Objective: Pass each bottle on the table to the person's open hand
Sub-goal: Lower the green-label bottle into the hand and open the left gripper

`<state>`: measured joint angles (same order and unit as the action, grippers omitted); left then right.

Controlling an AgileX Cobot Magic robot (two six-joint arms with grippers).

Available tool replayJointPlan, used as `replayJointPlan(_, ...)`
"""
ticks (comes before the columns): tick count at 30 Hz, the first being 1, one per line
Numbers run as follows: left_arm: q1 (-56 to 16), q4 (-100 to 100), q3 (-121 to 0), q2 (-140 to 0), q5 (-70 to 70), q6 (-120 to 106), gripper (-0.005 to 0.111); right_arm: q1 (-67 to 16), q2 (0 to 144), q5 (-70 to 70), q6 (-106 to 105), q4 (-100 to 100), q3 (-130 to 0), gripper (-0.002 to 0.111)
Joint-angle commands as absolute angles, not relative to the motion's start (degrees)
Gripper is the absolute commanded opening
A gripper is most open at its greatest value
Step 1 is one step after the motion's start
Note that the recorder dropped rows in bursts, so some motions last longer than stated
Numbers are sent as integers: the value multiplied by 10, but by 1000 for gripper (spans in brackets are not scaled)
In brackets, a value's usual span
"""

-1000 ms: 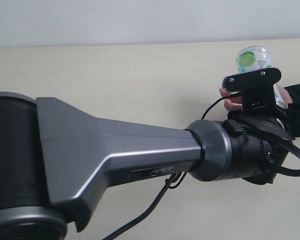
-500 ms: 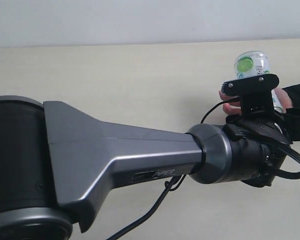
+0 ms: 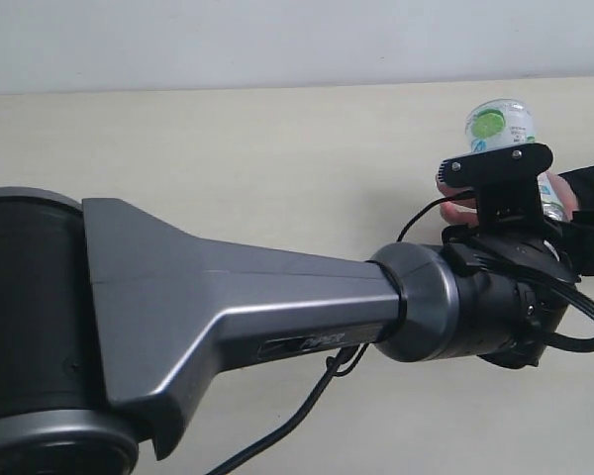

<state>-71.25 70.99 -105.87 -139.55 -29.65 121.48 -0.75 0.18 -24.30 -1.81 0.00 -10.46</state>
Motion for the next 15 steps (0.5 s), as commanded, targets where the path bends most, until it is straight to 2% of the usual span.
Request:
replayJointPlan(1,-713,712,-1061,-1374,-309,1186,83,-7,0,-237,-18,0,-104,0)
replayJointPlan(5,-712,659,-1061,-1348,-329,1122,83,-7,0,-237,-18,0,-104,0)
replayJointPlan(15,-705,568,-1061,-1275,-490,945,80,-7,0,-237,-18,0,-104,0)
